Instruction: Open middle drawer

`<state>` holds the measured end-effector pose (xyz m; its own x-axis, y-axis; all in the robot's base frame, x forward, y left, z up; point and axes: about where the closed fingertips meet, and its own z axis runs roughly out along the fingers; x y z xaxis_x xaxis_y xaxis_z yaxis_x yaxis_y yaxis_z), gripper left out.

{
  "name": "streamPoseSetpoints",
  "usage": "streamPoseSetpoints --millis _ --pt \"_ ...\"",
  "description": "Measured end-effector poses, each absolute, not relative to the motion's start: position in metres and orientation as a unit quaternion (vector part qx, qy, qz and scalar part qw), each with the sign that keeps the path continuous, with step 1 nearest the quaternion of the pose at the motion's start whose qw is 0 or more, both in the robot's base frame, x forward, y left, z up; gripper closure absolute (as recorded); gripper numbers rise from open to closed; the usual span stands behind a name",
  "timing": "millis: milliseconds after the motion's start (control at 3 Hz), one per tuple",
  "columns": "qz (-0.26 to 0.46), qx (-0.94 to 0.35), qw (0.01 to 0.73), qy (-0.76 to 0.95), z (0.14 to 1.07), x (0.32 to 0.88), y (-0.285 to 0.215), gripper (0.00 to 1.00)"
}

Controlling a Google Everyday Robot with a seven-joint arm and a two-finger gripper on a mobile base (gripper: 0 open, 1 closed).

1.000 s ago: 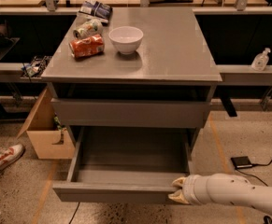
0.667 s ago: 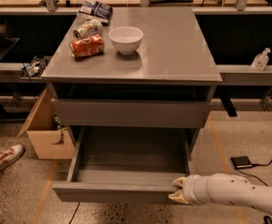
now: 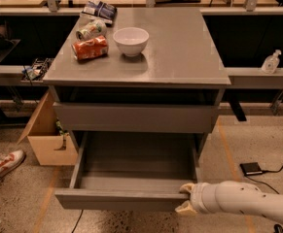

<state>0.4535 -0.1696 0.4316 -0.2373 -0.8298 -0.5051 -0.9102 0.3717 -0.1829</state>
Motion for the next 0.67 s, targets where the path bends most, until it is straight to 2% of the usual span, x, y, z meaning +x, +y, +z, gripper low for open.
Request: streamPoseSetpoints --millis 333,667 --pt "0.075 -0.556 0.27 0.783 0.4316 0.4535 -0.1696 0.0" --pt "0.075 -0.556 0.27 0.783 0.4315 0.4535 -0.1695 0.0"
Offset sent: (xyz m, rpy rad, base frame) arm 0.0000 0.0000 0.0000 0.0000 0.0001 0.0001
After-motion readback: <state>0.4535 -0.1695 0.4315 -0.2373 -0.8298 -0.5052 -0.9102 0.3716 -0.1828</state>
